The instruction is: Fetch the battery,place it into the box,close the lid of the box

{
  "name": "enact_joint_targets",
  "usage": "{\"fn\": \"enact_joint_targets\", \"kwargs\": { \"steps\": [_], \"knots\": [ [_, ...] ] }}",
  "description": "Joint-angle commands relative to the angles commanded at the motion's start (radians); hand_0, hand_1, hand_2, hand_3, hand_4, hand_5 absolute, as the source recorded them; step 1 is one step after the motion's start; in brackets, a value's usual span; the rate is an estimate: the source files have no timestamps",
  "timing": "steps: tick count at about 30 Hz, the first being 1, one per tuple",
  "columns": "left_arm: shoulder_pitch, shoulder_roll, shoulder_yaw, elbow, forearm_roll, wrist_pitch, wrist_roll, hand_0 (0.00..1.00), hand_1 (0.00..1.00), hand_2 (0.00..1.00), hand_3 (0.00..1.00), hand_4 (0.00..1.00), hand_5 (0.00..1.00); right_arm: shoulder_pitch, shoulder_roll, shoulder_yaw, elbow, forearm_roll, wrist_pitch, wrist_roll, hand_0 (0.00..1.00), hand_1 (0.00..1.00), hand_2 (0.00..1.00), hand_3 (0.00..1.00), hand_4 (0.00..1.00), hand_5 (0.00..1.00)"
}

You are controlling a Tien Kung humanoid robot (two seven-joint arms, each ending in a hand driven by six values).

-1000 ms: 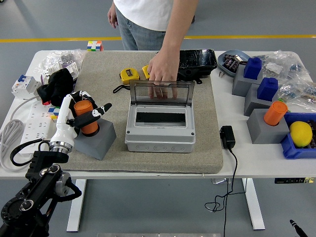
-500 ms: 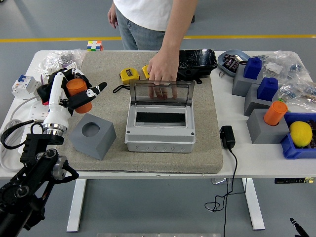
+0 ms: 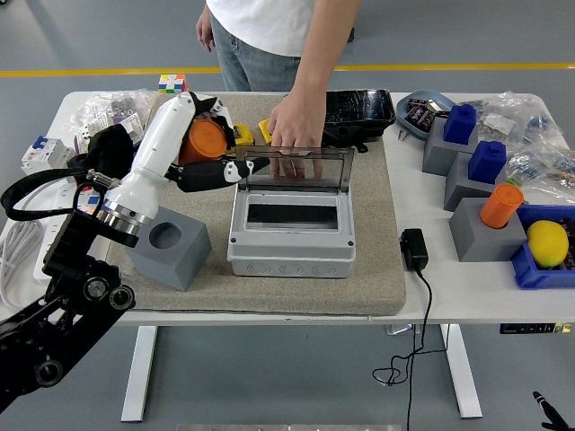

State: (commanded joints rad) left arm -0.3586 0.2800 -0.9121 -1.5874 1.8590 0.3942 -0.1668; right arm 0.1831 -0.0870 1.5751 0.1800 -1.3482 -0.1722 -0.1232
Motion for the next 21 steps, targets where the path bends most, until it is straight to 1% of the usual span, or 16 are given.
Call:
{"fn": "enact_joint_targets", "kwargs": {
  "steps": [1, 2, 5, 7, 8, 13, 14, 15, 18, 21],
  "knots": [
    [-0.011, 0.005, 0.032, -0.004, 0.045, -0.001, 0.006, 0.008, 0.002, 0.002, 0.002, 0.972, 0.466, 0.0, -0.001, 0.001, 0.0, 0.0, 0.0, 0.0, 0.776, 0.72, 0.741, 0.743, 0.95, 0.844],
    [-0.023, 0.008, 0.062, -0.003, 0.084, -0.003, 0.01, 0.013, 0.002, 0.002, 0.002, 0.953, 0.543, 0.001, -0.001, 0.002, 0.0, -0.002, 0.0, 0.0, 0.775, 0.72, 0.741, 0.742, 0.949, 0.841],
    [-0.057, 0.006, 0.149, 0.015, 0.174, -0.005, 0.017, 0.013, 0.002, 0.002, 0.002, 0.953, 0.543, 0.002, -0.003, 0.004, 0.0, -0.006, 0.0, 0.0, 0.775, 0.72, 0.741, 0.742, 0.949, 0.841],
    [-0.076, -0.002, 0.19, 0.039, 0.196, -0.005, 0.019, 0.013, 0.002, 0.002, 0.002, 0.953, 0.543, 0.002, -0.003, 0.003, 0.0, -0.007, 0.0, 0.001, 0.775, 0.72, 0.741, 0.742, 0.949, 0.841],
    [-0.082, -0.006, 0.202, 0.048, 0.2, -0.005, 0.019, 0.013, 0.002, 0.002, 0.002, 0.946, 0.578, 0.002, -0.003, 0.002, 0.0, -0.007, 0.0, 0.001, 0.775, 0.72, 0.741, 0.74, 0.947, 0.839],
    [-0.129, -0.032, 0.281, 0.115, 0.185, -0.003, 0.017, 0.013, 0.002, 0.002, 0.002, 0.946, 0.578, 0.001, -0.006, 0.007, 0.0, -0.018, -0.001, -0.002, 0.775, 0.72, 0.741, 0.74, 0.947, 0.839],
    [-0.137, -0.038, 0.294, 0.128, 0.181, -0.002, 0.016, 0.015, 0.002, 0.002, 0.002, 0.941, 0.61, 0.0, -0.006, 0.008, 0.0, -0.021, -0.001, -0.003, 0.774, 0.72, 0.741, 0.738, 0.945, 0.838],
    [-0.144, -0.045, 0.304, 0.14, 0.179, -0.002, 0.015, 0.015, 0.002, 0.002, 0.002, 0.941, 0.61, 0.0, -0.006, 0.009, 0.0, -0.023, -0.001, -0.004, 0.774, 0.72, 0.741, 0.738, 0.945, 0.838],
    [-0.167, -0.079, 0.329, 0.192, 0.171, 0.005, 0.008, 0.015, 0.002, 0.002, 0.002, 0.941, 0.61, 0.0, -0.005, 0.008, 0.0, -0.025, -0.001, -0.004, 0.774, 0.72, 0.741, 0.738, 0.945, 0.838],
    [-0.187, -0.106, 0.347, 0.235, 0.151, 0.015, -0.002, 0.013, 0.002, 0.002, 0.002, 0.941, 0.621, 0.001, -0.005, 0.004, 0.0, -0.025, -0.001, -0.004, 0.774, 0.72, 0.741, 0.738, 0.945, 0.837]
  ]
}}
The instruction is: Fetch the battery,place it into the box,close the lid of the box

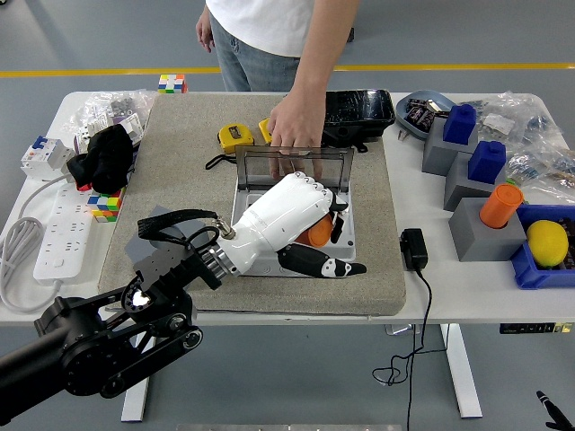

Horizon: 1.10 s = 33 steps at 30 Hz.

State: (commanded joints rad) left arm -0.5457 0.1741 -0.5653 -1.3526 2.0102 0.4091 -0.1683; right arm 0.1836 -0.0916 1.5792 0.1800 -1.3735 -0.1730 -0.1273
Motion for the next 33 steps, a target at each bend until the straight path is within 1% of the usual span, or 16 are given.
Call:
{"fn": "enact_joint_targets", "kwargs": {
  "steps": [2, 3, 6, 10, 11, 13, 20, 27, 29, 31, 33],
  "knots": [
    [-0.014, -0.021, 0.014, 0.042, -0.011, 0.006, -0.007, 0.013, 0.002, 0.002, 0.002, 0.941, 0.621, 0.001, 0.0, 0.001, 0.0, -0.003, 0.0, -0.001, 0.774, 0.72, 0.741, 0.738, 0.945, 0.837],
    [-0.018, -0.027, 0.017, 0.055, -0.015, 0.007, -0.009, 0.013, 0.002, 0.002, 0.002, 0.941, 0.621, 0.001, 0.0, 0.001, 0.0, -0.003, 0.0, -0.002, 0.774, 0.72, 0.741, 0.738, 0.945, 0.837],
    [-0.03, -0.055, 0.024, 0.111, -0.028, 0.012, -0.019, 0.015, 0.002, 0.002, 0.002, 0.935, 0.634, 0.0, -0.001, 0.0, 0.0, -0.006, 0.0, -0.003, 0.774, 0.72, 0.741, 0.736, 0.944, 0.836],
    [-0.046, -0.08, 0.018, 0.172, -0.051, 0.021, -0.031, 0.015, 0.002, 0.002, 0.002, 0.935, 0.634, 0.0, -0.002, 0.002, 0.0, -0.011, 0.0, -0.006, 0.774, 0.72, 0.741, 0.736, 0.944, 0.836],
    [-0.051, -0.087, 0.016, 0.187, -0.058, 0.024, -0.037, 0.015, 0.002, 0.002, 0.002, 0.93, 0.652, 0.001, -0.002, 0.002, 0.0, -0.011, 0.0, -0.006, 0.775, 0.719, 0.741, 0.734, 0.943, 0.836],
    [-0.061, -0.101, 0.01, 0.224, -0.072, 0.032, -0.048, 0.015, 0.002, 0.002, 0.002, 0.93, 0.652, 0.002, -0.002, 0.0, 0.0, -0.011, 0.0, -0.006, 0.775, 0.719, 0.741, 0.734, 0.943, 0.836],
    [-0.103, -0.145, -0.005, 0.343, -0.092, 0.058, -0.079, 0.015, 0.002, 0.002, 0.002, 0.928, 0.651, 0.008, -0.001, -0.006, 0.0, -0.007, 0.001, -0.005, 0.775, 0.72, 0.741, 0.734, 0.942, 0.835],
    [-0.135, -0.174, -0.022, 0.455, -0.105, 0.091, -0.113, 0.018, 0.002, 0.002, 0.002, 0.926, 0.641, 0.008, -0.001, -0.005, 0.0, -0.009, 0.001, -0.007, 0.775, 0.719, 0.741, 0.734, 0.941, 0.834],
    [-0.143, -0.174, -0.034, 0.491, -0.11, 0.094, -0.118, 0.016, 0.002, 0.002, 0.002, 0.923, 0.643, 0.009, -0.001, -0.006, 0.0, -0.009, 0.002, -0.007, 0.775, 0.72, 0.741, 0.733, 0.941, 0.834],
    [-0.145, -0.174, -0.048, 0.511, -0.107, 0.095, -0.121, 0.016, 0.002, 0.002, 0.002, 0.923, 0.643, 0.011, -0.001, -0.01, 0.0, -0.007, 0.002, -0.006, 0.775, 0.72, 0.741, 0.733, 0.941, 0.834],
    [-0.146, -0.174, -0.056, 0.518, -0.105, 0.096, -0.122, 0.016, 0.002, 0.002, 0.002, 0.923, 0.643, 0.012, -0.001, -0.011, 0.0, -0.005, 0.001, -0.005, 0.775, 0.72, 0.741, 0.733, 0.941, 0.834]
  ]
}}
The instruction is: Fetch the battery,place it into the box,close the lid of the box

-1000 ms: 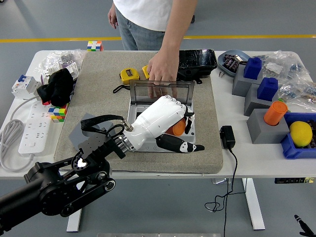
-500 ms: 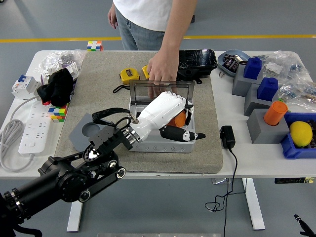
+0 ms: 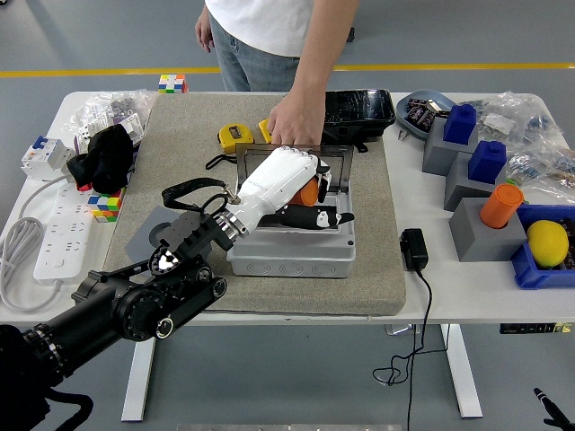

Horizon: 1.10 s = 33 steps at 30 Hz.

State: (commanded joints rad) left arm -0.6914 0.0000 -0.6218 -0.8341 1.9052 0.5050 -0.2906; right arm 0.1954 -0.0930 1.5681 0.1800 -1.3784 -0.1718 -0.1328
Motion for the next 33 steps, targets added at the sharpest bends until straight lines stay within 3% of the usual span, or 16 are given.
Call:
{"fn": "enact_joint_targets", "kwargs": {
  "steps": [19, 20, 25, 26, 33],
  "knots": [
    [0.022, 0.0, 0.014, -0.023, 0.001, 0.013, -0.013, 0.021, 0.002, 0.002, 0.002, 0.928, 0.683, -0.001, -0.001, 0.0, 0.0, -0.004, 0.001, -0.002, 0.775, 0.72, 0.742, 0.73, 0.939, 0.833],
    [0.023, 0.0, 0.015, -0.022, -0.004, 0.012, -0.017, 0.028, 0.002, 0.002, 0.003, 0.943, 0.905, -0.001, -0.001, 0.001, 0.0, -0.005, 0.001, -0.003, 0.776, 0.719, 0.741, 0.731, 0.94, 0.835],
    [0.03, 0.0, 0.018, -0.022, -0.03, 0.003, -0.036, 0.028, 0.002, 0.002, 0.003, 0.943, 0.905, -0.001, -0.003, 0.0, 0.0, -0.004, 0.0, -0.003, 0.776, 0.719, 0.741, 0.731, 0.94, 0.835],
    [0.031, 0.0, 0.019, -0.021, -0.034, 0.002, -0.039, 0.034, 0.002, 0.002, 0.004, 0.956, 0.998, -0.002, -0.003, 0.0, 0.0, -0.005, 0.0, -0.004, 0.775, 0.72, 0.742, 0.73, 0.94, 0.836],
    [0.033, 0.0, 0.024, -0.022, -0.03, 0.002, -0.047, 0.042, 0.002, 0.009, 0.014, 0.956, 0.998, -0.003, -0.002, -0.004, 0.0, -0.004, 0.0, -0.004, 0.775, 0.72, 0.741, 0.729, 0.939, 0.834]
  ]
}}
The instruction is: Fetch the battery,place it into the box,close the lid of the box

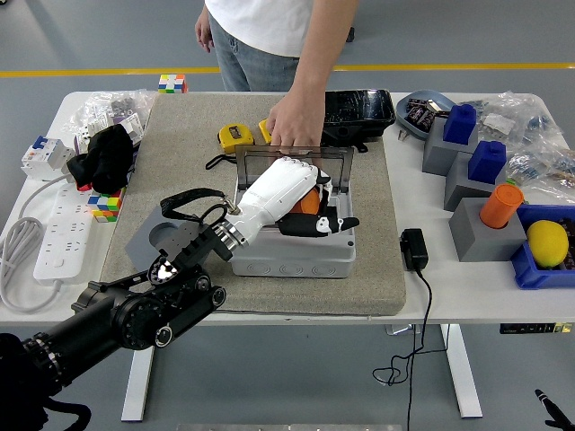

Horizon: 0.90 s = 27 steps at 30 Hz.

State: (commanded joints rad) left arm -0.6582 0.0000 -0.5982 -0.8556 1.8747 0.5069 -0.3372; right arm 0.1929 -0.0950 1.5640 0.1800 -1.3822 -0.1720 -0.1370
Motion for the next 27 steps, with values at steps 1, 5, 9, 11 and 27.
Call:
{"fn": "enact_joint_targets", "kwargs": {
  "steps": [1, 5, 9, 11, 27],
  "knots": [
    [0.0, 0.0, 0.001, 0.0, 0.002, 0.0, -0.001, 0.042, 0.002, 0.009, 0.014, 0.956, 0.998, 0.0, 0.0, 0.0, 0.0, 0.0, 0.0, 0.0, 0.775, 0.72, 0.741, 0.729, 0.939, 0.834],
    [-0.001, 0.0, 0.002, 0.0, 0.009, 0.0, -0.006, 0.05, 0.002, 0.035, 0.034, 0.963, 0.998, 0.001, 0.0, 0.001, 0.0, -0.001, -0.001, 0.0, 0.775, 0.72, 0.741, 0.728, 0.938, 0.832],
    [-0.003, 0.0, -0.003, 0.002, 0.011, 0.001, -0.01, 0.05, 0.002, 0.035, 0.034, 0.963, 0.998, 0.001, 0.0, 0.003, 0.0, -0.004, 0.0, -0.002, 0.775, 0.72, 0.741, 0.728, 0.938, 0.832],
    [-0.003, 0.0, -0.004, 0.003, 0.009, 0.002, -0.013, 0.052, 0.002, 0.04, 0.04, 0.97, 0.998, 0.001, 0.0, 0.003, 0.0, -0.004, 0.0, -0.002, 0.774, 0.72, 0.74, 0.726, 0.934, 0.827],
    [-0.013, 0.0, -0.006, 0.051, -0.003, 0.004, -0.045, 0.111, 0.068, 0.127, 0.134, 0.971, 0.998, 0.005, 0.0, 0.001, 0.0, -0.002, 0.0, -0.002, 0.775, 0.719, 0.741, 0.723, 0.928, 0.818]
  ]
}}
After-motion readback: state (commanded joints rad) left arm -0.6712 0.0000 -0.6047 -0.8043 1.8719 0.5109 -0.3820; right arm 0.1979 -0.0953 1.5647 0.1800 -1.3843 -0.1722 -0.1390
